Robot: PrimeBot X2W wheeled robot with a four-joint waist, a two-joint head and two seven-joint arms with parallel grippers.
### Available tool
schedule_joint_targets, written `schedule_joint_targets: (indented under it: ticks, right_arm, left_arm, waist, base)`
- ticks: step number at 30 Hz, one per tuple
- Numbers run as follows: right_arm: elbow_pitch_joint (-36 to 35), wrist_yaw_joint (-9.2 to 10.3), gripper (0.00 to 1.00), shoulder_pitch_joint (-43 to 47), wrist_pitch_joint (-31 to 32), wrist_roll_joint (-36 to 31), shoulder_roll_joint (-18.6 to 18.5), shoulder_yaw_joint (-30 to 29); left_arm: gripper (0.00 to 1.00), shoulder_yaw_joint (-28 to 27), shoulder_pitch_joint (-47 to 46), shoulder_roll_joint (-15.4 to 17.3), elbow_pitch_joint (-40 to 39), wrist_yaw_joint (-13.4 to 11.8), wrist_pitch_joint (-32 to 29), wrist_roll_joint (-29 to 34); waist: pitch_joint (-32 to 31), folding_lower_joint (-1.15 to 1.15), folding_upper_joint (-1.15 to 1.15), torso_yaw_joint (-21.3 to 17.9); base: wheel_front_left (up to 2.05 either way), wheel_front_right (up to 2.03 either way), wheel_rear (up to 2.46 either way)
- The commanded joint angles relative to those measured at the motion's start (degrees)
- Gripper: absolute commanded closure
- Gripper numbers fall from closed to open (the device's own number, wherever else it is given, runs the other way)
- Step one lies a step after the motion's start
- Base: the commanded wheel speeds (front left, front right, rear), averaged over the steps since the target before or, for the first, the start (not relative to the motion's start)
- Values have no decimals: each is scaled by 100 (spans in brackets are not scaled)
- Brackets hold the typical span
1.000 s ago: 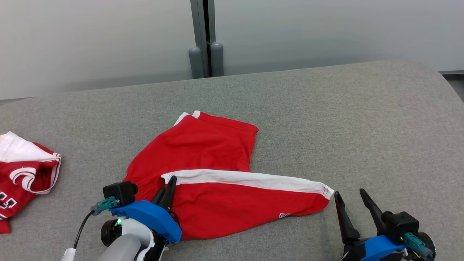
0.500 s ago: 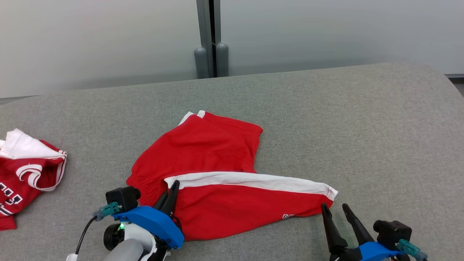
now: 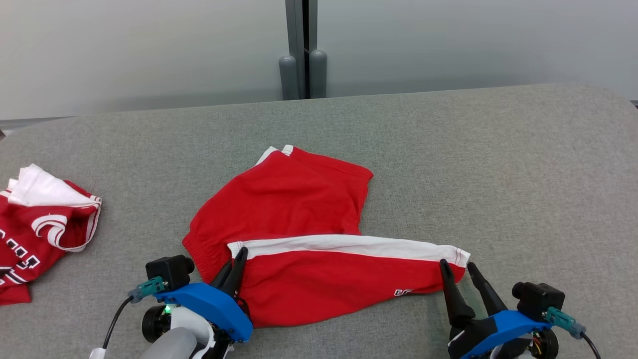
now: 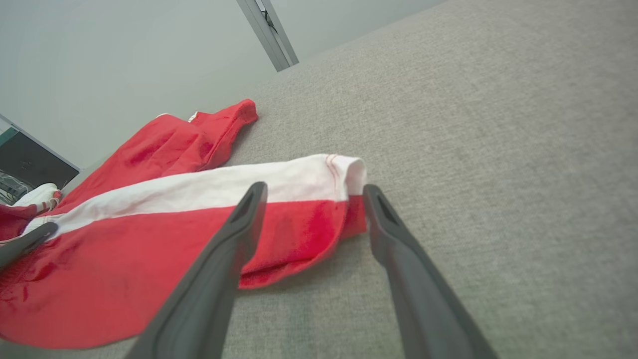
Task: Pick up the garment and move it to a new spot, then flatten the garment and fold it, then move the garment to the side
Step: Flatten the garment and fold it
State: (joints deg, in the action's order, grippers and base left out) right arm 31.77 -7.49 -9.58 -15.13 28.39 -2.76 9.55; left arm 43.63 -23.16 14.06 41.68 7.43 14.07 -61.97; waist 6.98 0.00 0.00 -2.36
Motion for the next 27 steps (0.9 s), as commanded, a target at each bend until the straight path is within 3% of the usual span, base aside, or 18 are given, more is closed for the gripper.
schedule_joint_targets:
  ticks: [1, 12, 14, 15, 16, 18, 23, 24, 26, 27]
  right_arm:
    - [37, -1, 0, -113, -3, 45, -24, -17]
    - [187, -1, 2, -318, -3, 145, -25, 31]
    - [198, -1, 15, -337, -3, 155, -24, 29]
    - [198, -1, 15, -337, -3, 155, -24, 29]
    - [204, -1, 24, -344, -3, 168, -25, 31]
    - [209, -1, 50, -371, -3, 207, -25, 12]
    - [267, -1, 66, -452, -3, 203, -24, 20]
    - [286, -1, 72, -461, -3, 209, -25, 22]
    - [322, -1, 100, -496, -3, 202, -25, 6]
    - [335, -1, 100, -521, -3, 189, -25, -11]
  left_arm:
    - [100, 45, -79, 43, -21, 10, 22, -28]
    - [100, 212, -158, 105, -40, 10, 71, -151]
    - [100, 237, -177, 118, -45, 10, 74, -167]
    - [100, 237, -177, 118, -45, 10, 74, -167]
    - [100, 247, -184, 124, -44, 10, 77, -181]
    - [100, 263, -191, 135, -46, 10, 81, -214]
    - [100, 323, -219, 172, -69, 10, 84, -255]
    - [100, 337, -232, 178, -75, 10, 87, -262]
    - [100, 368, -244, 193, -95, 10, 92, -291]
    - [100, 380, -254, 201, -105, 10, 92, -300]
  waist:
    - [14, 0, 0, 19]
    - [79, 0, 0, 108]
    - [101, 0, 0, 125]
    - [101, 0, 0, 125]
    - [109, 0, 0, 132]
    - [122, 0, 0, 145]
    - [170, 0, 0, 188]
    - [182, 0, 0, 197]
    - [201, 0, 0, 215]
    - [209, 0, 0, 223]
  base:
    - [0, 0, 0]
    - [0, 0, 0]
    - [0, 0, 0]
    - [0, 0, 0]
    - [0, 0, 0]
    - [0, 0, 0]
    - [0, 0, 0]
    - [0, 0, 0]
    - [0, 0, 0]
    - [0, 0, 0]
